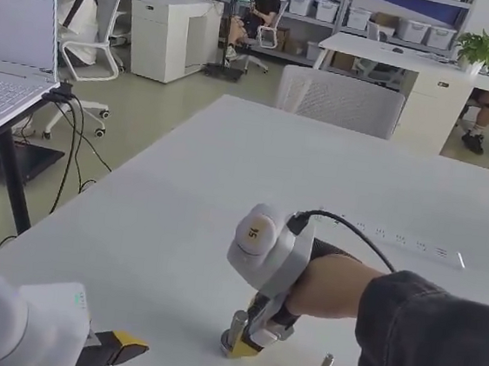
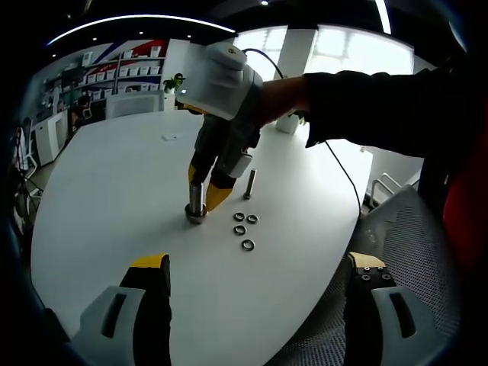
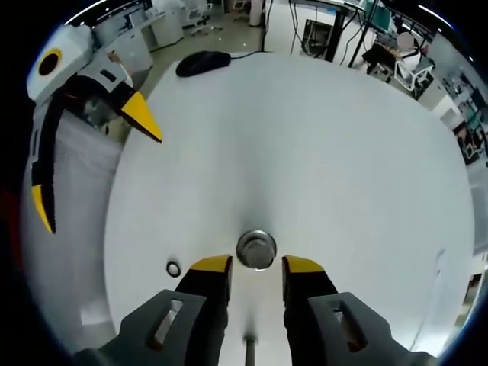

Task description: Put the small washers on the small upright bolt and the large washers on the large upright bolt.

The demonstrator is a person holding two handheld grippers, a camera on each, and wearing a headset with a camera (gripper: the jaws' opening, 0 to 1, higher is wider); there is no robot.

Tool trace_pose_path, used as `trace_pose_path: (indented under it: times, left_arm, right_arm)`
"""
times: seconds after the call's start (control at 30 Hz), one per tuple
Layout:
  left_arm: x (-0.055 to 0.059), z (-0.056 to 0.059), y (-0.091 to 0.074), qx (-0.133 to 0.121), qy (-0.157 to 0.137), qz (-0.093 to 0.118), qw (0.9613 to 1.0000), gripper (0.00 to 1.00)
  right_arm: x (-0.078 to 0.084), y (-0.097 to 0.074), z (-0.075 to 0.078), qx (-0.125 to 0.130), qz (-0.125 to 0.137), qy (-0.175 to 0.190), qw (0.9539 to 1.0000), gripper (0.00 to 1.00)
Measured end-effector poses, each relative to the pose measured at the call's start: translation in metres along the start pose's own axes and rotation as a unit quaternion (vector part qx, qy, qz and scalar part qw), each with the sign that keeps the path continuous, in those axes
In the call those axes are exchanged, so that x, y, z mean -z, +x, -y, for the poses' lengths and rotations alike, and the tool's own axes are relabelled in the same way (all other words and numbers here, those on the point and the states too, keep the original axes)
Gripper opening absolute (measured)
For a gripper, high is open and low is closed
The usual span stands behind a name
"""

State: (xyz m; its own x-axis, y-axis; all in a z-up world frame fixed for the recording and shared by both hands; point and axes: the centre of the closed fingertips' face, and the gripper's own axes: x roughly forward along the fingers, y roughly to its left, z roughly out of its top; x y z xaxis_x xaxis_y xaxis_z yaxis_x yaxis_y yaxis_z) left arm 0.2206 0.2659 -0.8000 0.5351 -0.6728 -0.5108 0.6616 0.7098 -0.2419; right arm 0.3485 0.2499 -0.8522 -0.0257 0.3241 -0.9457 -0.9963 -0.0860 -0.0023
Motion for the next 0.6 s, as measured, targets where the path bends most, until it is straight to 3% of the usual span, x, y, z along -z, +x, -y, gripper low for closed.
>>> trace_pose_path:
  times: [0.6]
  left_arm:
    - [-0.003, 0.005, 0.002, 0.006, 0.009, 0.001, 0.9999, 0.95]
  right_arm:
    - [0.007, -0.028, -0.002, 0.028, 0.023, 0.011, 0.9993, 0.28]
